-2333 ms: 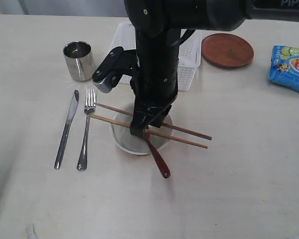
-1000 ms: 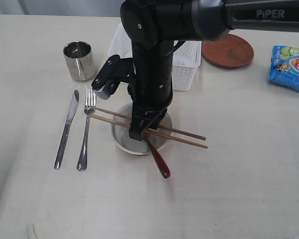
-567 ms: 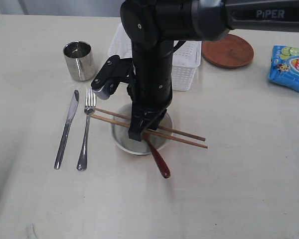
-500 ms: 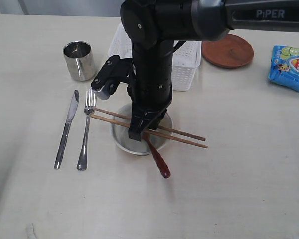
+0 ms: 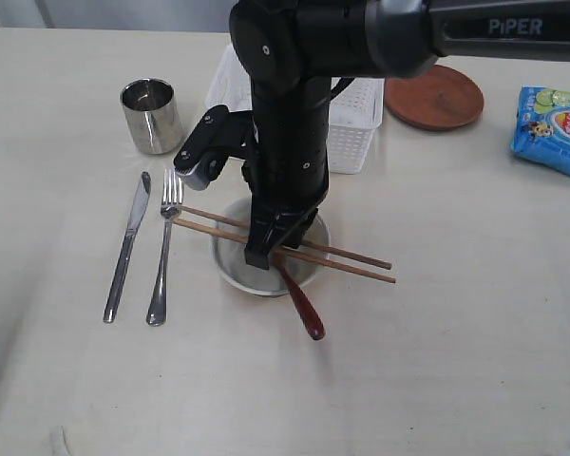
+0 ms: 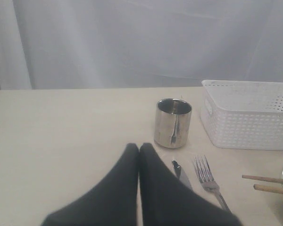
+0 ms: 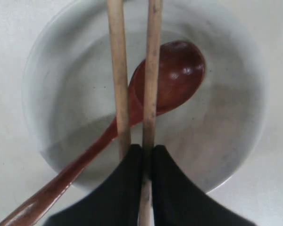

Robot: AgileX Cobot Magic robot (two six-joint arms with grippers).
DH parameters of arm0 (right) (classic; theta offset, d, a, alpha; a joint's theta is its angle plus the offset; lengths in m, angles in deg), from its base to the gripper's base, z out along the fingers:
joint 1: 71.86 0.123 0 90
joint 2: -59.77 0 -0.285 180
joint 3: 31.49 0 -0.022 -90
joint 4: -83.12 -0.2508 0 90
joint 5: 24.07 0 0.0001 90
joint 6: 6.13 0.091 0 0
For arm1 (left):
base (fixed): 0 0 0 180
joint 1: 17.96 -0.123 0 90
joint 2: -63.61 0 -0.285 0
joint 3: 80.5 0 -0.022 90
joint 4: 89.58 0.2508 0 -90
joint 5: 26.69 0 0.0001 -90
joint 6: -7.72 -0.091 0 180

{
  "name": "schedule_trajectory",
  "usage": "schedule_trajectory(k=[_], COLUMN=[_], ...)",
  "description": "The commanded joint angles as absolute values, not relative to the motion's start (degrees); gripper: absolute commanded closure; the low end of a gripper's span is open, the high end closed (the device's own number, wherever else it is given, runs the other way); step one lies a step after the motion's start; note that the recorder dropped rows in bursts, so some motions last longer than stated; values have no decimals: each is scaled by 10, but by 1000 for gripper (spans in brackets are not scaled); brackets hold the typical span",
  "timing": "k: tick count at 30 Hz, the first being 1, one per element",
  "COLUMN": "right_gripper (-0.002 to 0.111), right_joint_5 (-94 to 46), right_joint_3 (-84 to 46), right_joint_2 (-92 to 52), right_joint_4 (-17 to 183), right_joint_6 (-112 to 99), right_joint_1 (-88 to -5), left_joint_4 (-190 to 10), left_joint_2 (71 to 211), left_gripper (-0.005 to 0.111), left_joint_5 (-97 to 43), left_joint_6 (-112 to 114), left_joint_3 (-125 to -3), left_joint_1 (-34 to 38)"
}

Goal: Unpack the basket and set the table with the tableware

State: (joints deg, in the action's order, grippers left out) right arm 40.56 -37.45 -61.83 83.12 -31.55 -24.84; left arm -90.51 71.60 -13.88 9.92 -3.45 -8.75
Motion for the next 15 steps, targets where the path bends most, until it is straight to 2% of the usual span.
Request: schedule_trajectory(k=[1, 10, 11, 15], right_gripper=[108, 108, 106, 85], right_joint_5=[409, 394, 394, 397], right_joint_3=[-375, -375, -375, -375], right_joint_2=[-616, -616, -616, -616], right_joint_4=[838, 839, 839, 839], right_joint_6=[-319, -319, -319, -319], right_joint_1=[-251, -251, -251, -251], left_joint_4=[-907, -907, -907, -907], left_joint_2=[714, 714, 714, 714], left_gripper=[107, 107, 107, 107], left_joint_5=[-145, -145, -145, -145], left_joint_6=[99, 99, 99, 99], left_joint_3=[-33, -33, -33, -33], left_joint_1=[-87, -87, -87, -87])
